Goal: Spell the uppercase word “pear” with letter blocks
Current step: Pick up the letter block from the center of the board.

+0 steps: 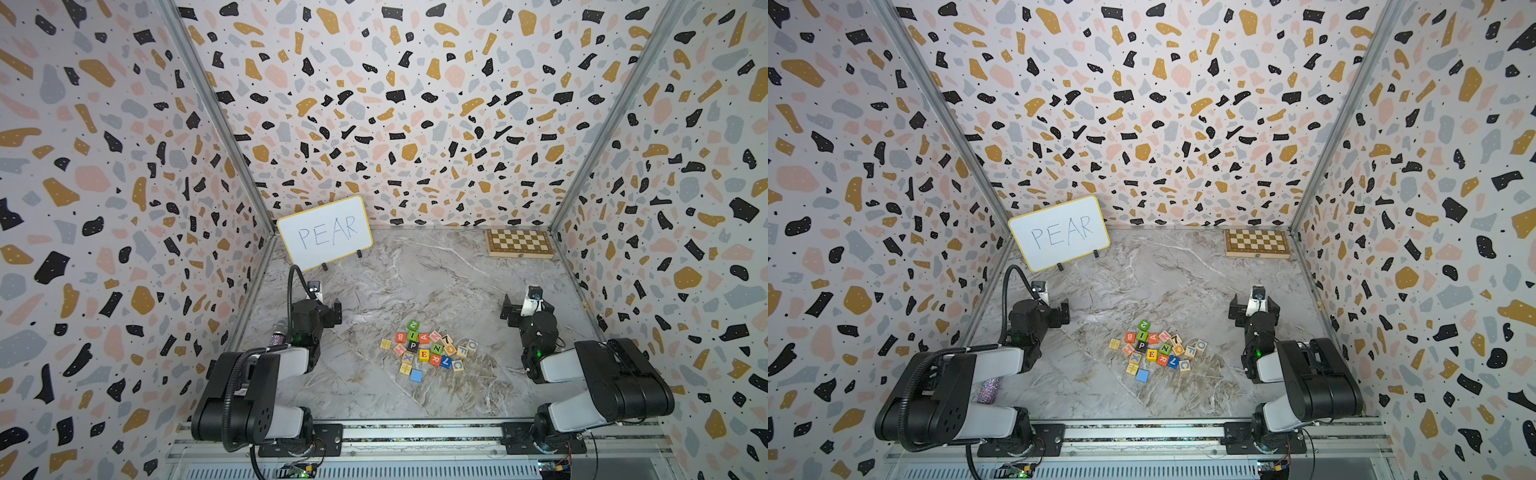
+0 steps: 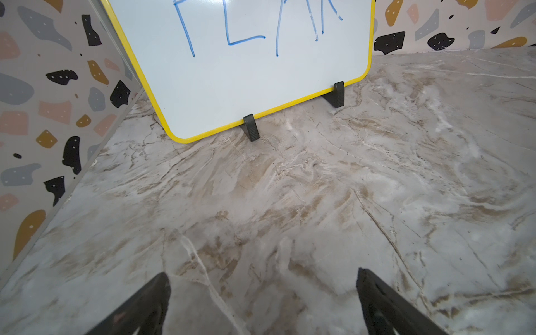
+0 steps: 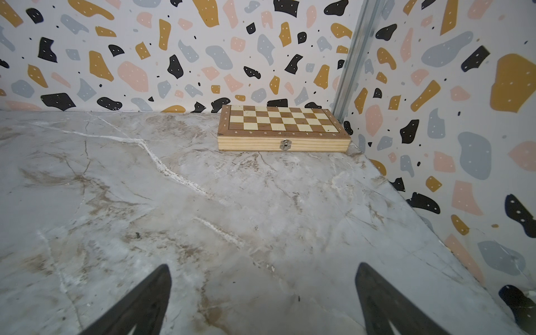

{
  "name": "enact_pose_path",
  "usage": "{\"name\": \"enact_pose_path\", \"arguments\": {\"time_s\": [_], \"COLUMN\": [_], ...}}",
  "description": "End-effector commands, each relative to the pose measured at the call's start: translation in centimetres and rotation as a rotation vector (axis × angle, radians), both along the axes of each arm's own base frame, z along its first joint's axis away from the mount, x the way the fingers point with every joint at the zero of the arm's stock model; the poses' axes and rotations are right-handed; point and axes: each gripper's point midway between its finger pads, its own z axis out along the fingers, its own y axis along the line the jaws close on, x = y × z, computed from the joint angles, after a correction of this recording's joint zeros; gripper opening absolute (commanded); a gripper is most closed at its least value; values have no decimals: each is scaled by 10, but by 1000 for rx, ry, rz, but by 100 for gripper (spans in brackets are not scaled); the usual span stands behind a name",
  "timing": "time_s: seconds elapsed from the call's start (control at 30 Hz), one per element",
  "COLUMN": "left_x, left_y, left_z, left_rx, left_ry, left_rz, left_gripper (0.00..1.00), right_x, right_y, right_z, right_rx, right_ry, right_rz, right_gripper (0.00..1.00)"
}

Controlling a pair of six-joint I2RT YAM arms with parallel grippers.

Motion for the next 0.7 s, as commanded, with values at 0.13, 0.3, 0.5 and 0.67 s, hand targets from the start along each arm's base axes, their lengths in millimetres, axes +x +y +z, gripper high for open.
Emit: {"name": "enact_pose_path", "arguments": {"time_s": [0.13, 0.3, 0.5, 0.67], "left_x": [9, -1, -22, -35], "left_y": [1, 2, -23, -81], "left_z": [17, 63, 162, 193], "left_rx": [-2, 23, -238, -259], "left_ry": [-60, -59, -237, -96], "left_rz": [-1, 34, -9, -182], "left_gripper": [99, 100, 99, 88], "right_x": [2, -3, -14, -5], "right_y": [1, 1, -24, 94], "right_z": [11, 34, 81, 113], "right_rx": [4, -42, 466, 381], "right_ry": [-35, -59, 18, 110], "right_rz": [-3, -88, -387, 244], "right_gripper": [99, 99, 100, 91]}}
